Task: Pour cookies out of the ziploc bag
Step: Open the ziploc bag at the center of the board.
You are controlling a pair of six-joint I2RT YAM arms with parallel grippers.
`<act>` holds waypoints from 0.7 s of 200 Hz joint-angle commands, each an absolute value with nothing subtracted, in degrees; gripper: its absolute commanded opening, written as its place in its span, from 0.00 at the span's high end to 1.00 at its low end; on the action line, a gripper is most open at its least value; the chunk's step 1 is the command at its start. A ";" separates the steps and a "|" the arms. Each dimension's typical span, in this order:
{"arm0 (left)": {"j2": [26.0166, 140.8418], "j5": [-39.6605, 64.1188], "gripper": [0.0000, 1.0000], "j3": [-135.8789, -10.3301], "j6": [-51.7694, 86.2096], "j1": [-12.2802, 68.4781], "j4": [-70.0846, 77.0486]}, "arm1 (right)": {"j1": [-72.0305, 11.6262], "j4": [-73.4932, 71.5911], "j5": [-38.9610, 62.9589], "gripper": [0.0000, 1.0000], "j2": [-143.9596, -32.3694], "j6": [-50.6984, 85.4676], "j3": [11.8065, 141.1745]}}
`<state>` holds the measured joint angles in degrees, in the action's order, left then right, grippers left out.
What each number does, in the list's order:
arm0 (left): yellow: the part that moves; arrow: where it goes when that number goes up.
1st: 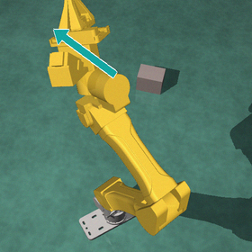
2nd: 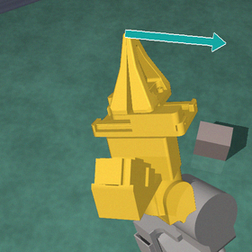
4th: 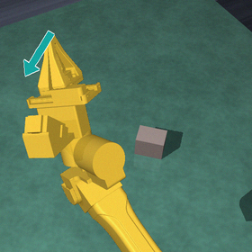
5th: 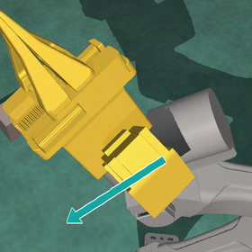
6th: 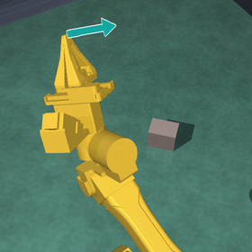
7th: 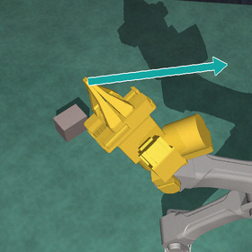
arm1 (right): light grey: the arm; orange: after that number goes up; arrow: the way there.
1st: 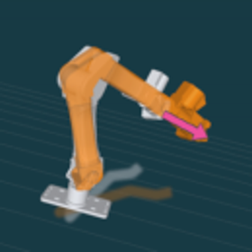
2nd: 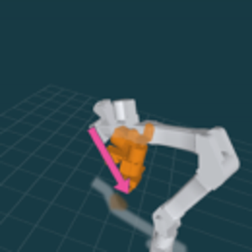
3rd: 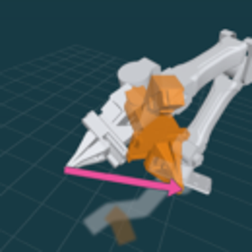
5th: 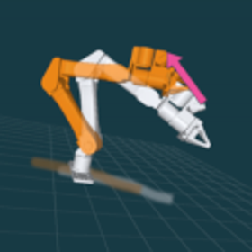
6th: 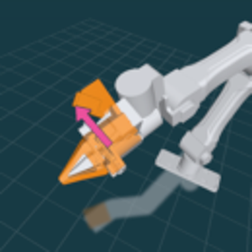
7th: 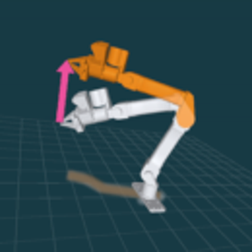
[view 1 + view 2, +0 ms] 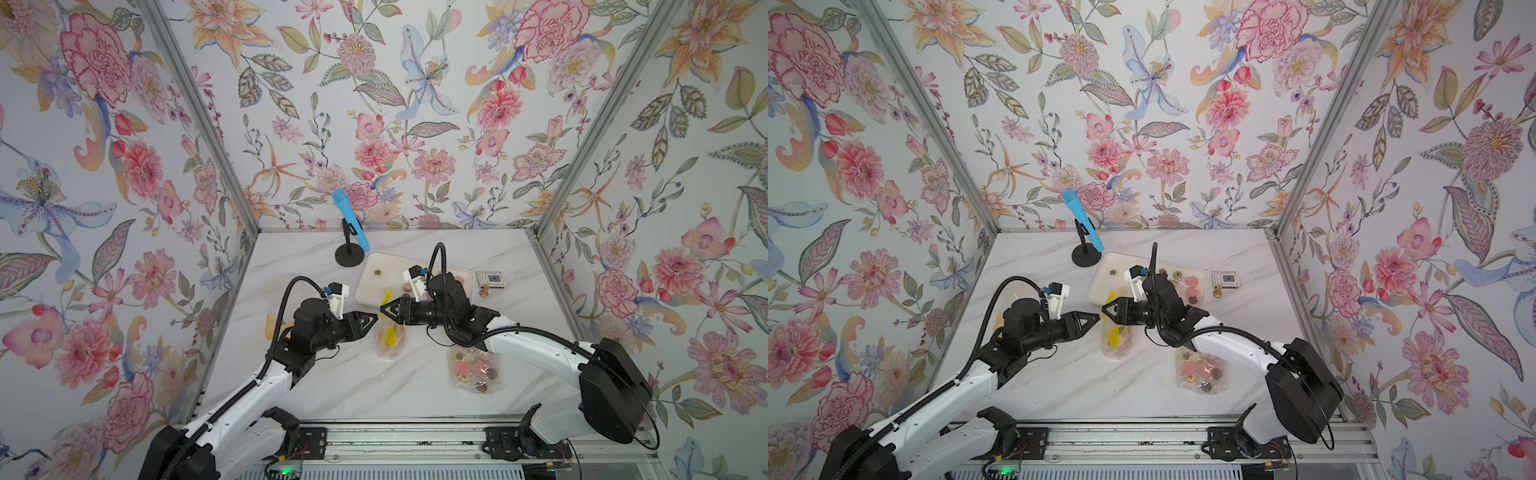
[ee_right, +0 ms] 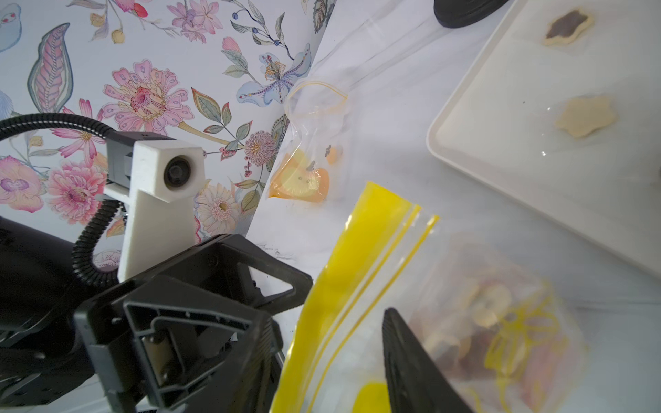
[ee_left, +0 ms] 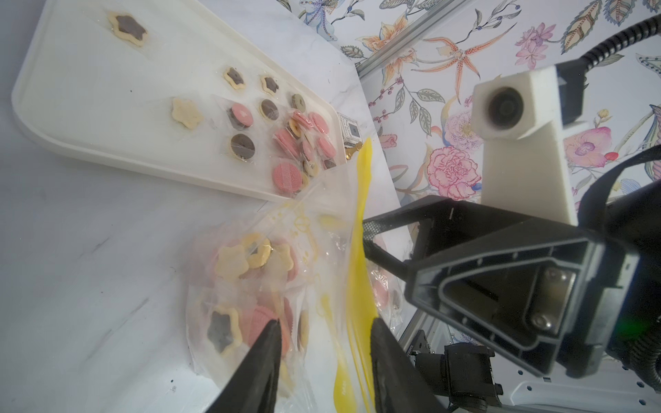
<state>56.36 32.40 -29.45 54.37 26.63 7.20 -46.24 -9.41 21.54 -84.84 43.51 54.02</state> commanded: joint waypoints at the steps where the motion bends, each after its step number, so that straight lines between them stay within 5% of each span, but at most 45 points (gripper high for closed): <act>1: 56.58 32.76 0.57 -30.61 53.26 26.10 7.36 | -46.75 -7.59 20.40 0.53 -85.51 43.33 55.81; 40: 56.98 33.64 0.59 -29.63 54.29 26.12 9.79 | -47.02 -4.79 18.82 0.61 -85.52 42.54 56.69; 90: 58.09 34.71 0.66 -28.84 55.01 26.33 11.00 | -47.69 -3.53 17.40 0.45 -84.13 42.71 56.86; 140: 59.40 34.45 0.67 -28.65 55.82 27.68 13.02 | -48.26 -1.98 16.00 0.49 -84.08 42.45 57.72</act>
